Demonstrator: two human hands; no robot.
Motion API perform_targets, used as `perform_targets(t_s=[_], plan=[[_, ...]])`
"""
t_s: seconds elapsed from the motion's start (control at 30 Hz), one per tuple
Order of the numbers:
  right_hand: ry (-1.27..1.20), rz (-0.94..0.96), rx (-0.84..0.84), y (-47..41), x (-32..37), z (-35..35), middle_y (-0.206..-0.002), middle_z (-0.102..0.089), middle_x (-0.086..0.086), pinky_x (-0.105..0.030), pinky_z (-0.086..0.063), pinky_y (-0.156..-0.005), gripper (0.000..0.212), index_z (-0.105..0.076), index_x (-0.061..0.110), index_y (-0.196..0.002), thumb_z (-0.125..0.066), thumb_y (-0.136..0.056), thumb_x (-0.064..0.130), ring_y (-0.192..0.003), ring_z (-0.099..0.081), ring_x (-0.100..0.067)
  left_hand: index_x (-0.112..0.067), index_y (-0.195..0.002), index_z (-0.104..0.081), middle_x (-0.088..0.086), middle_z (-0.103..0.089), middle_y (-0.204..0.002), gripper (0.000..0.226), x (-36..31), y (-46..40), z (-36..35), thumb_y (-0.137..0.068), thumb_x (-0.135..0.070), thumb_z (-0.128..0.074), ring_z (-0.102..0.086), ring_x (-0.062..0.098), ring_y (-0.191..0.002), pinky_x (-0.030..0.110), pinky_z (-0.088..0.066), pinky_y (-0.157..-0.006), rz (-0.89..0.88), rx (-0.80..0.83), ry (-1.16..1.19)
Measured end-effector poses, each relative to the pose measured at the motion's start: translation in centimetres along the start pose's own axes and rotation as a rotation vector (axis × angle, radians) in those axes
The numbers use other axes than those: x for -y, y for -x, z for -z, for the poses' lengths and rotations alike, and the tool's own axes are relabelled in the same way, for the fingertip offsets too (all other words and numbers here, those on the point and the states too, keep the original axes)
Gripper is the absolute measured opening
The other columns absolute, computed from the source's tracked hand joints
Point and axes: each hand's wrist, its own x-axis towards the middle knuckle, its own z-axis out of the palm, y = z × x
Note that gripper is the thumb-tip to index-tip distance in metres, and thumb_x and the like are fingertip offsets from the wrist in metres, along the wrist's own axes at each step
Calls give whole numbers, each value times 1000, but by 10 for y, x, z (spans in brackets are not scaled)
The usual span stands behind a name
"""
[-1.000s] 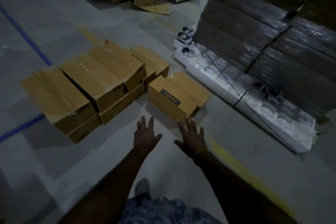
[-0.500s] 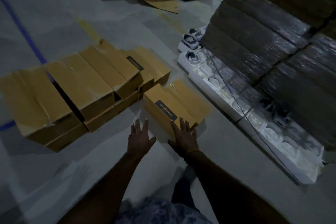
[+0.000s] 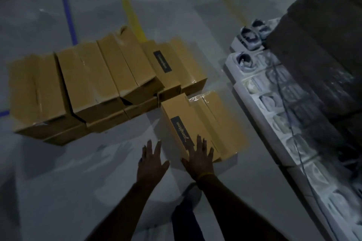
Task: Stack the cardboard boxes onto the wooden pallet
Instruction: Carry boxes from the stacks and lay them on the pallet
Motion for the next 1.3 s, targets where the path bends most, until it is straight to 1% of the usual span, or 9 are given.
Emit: perform_targets(t_s=[0.23, 0.37, 0.5, 0.7, 0.83, 1.0, 1.1, 1.2, 1.3], plan=[[-11, -9, -10, -143, -72, -64, -165, 14, -14, -66, -4, -118, 78, 1, 27, -159, -46, -101, 48, -151, 11, -39, -30, -159, 0, 5, 9, -167, 80, -33, -127, -99, -99, -51, -49, 0, 30, -154, 46, -29, -117, 34, -21, -46], [38, 0, 27, -219, -107, -125, -164, 17, -15, -65, -4, -118, 80, 6, 28, -159, -46, -101, 49, -151, 11, -39, -30, -159, 1, 5, 10, -167, 80, -24, -193, -168, -99, -50, -48, 0, 31, -153, 45, -28, -118, 8, -7, -93], [68, -21, 40, -285, -146, -181, -165, 11, -16, -64, -8, -118, 80, 3, 29, -159, -46, -100, 51, -152, 4, -39, -32, -158, 1, 4, 11, -166, 78, -8, -236, -230, -100, -48, -47, 3, 30, -154, 45, -23, -118, -4, 4, -68], [23, -106, 114, -370, -205, -234, -165, 3, -19, -64, -8, -118, 81, 6, 29, -158, -46, -100, 51, -151, -2, -39, -50, -146, 13, -8, 15, -165, 73, 19, -253, -300, -100, -54, -43, 8, 17, -153, 38, -16, -121, -76, 25, 107], [-54, -121, 101, -379, -207, -252, -163, -5, -22, -63, -12, -116, 94, 6, 30, -158, -57, -93, 55, -149, -12, -39, -39, -156, -3, -4, 2, -167, 72, 26, -257, -320, -99, -53, -46, -6, 19, -154, 40, -28, -118, -125, 26, 129], [-3, -39, 38, -350, -177, -259, -161, -4, -28, -61, -14, -117, 92, 7, 28, -158, -54, -95, 54, -148, -13, -44, -28, -158, -15, 2, -11, -166, 77, 31, -267, -313, -95, -62, -45, -15, 20, -152, 43, -32, -115, -5, 46, 340], [-43, 44, -66, -325, -149, -270, -155, -24, -29, -60, -27, -111, 84, -11, 22, -159, -58, -94, 49, -139, -31, -46, -19, -156, -24, 7, -26, -161, 67, 33, -270, -300, -100, -45, -51, -30, 26, -146, 38, -37, -112, 19, -2, 480], [-144, 150, -165, -303, -122, -283, -142, -44, -20, -52, -45, -97, 70, -26, 18, -154, -56, -95, 40, -120, -50, -42, -32, -157, -18, -3, -19, -165, 66, 41, -274, -285, -99, -55, -41, -23, 20, -150, 40, -30, -118, 143, 25, 611], [-212, 294, -143, -289, -99, -293, -134, -51, -12, -49, -47, -94, 58, -32, 20, -152, -44, -100, 42, -110, -54, -36, -37, -158, -15, -8, -17, -165, 64, 60, -275, -278, -101, -55, -39, -21, 16, -150, 30, -26, -111, 214, 26, 687]])
